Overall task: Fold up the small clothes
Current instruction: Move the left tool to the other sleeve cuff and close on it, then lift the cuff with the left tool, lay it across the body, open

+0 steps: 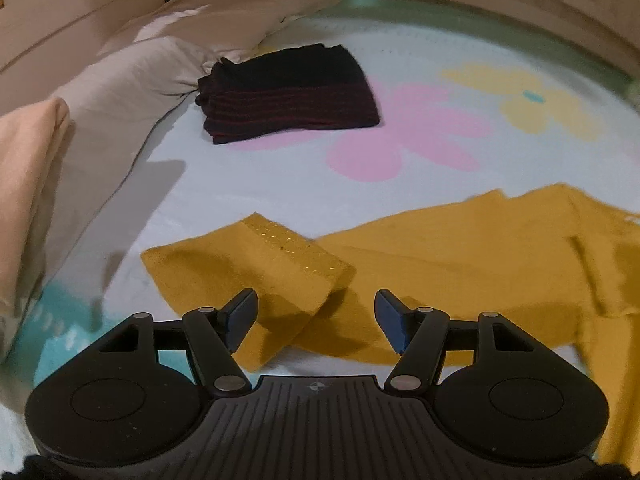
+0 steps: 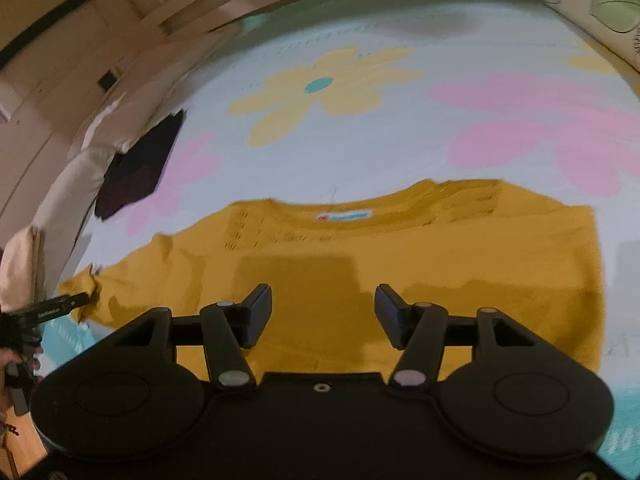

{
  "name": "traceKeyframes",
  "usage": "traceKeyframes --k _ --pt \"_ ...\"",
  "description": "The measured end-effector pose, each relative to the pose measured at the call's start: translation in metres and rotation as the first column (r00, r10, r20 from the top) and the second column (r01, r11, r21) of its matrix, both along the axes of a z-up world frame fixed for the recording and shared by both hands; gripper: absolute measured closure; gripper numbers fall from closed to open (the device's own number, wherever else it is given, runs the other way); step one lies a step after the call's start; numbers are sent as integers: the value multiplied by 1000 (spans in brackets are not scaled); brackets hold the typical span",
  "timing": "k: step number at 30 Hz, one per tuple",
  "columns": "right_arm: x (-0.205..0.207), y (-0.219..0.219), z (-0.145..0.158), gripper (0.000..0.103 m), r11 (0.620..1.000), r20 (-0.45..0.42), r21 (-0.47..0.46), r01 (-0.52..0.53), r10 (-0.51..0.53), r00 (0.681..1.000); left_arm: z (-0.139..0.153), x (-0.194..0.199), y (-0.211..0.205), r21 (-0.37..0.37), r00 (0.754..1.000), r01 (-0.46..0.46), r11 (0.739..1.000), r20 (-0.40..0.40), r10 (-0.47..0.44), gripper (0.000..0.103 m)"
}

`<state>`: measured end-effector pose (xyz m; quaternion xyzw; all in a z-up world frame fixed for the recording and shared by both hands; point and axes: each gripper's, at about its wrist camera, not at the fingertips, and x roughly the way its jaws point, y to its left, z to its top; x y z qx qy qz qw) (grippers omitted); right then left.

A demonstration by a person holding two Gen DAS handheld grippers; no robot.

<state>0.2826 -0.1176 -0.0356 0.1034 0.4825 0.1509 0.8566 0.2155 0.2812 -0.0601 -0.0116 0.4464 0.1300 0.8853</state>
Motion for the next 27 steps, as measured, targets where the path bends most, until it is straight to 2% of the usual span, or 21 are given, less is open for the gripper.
traceKeyframes --k 3,5,7,8,10,12,14,16,19,23,25,27 --pt "2 6 -7 40 1000 -16 -12 -14 13 1000 -5 4 -1 32 1000 6 999 -15 -6 41" --pt "2 6 -10 40 1000 -25 -16 -11 11 1000 -6 6 3 24 1000 -2 1000 -21 2 49" --pt "2 6 -12 40 1000 -34 -13 -5 4 999 -7 7 10 -1 999 -31 1000 -33 31 65" --pt "2 4 -14 40 1000 -40 -7 0 -1 999 -6 7 17 -30 998 -54 998 -34 53 70" --pt "2 0 -15 40 1000 -50 6 13 -13 999 -4 3 29 -84 995 -103 991 -16 102 85" --pt "3 -4 -16 40 999 -59 17 32 -31 998 2 -2 40 -125 989 -147 981 12 149 91" --pt "5 -9 -17 40 998 -66 30 49 -47 997 10 -10 51 -169 976 -199 965 50 210 91" --pt "6 -14 -18 40 997 -73 47 68 -65 995 18 -16 60 -211 963 -233 949 84 255 96" --pt "7 -21 -18 40 992 -85 76 100 -93 992 29 -22 64 -223 952 -252 942 119 283 96" --pt "7 -27 -16 40 989 -85 90 119 -112 990 45 -23 65 -281 936 -258 924 164 311 96" --pt "6 -28 -14 40 988 -82 92 122 -114 990 46 -18 59 -272 945 -241 932 154 289 95" --pt "6 -30 -13 40 988 -87 98 122 -113 990 41 -13 47 -205 957 -222 953 141 253 91"
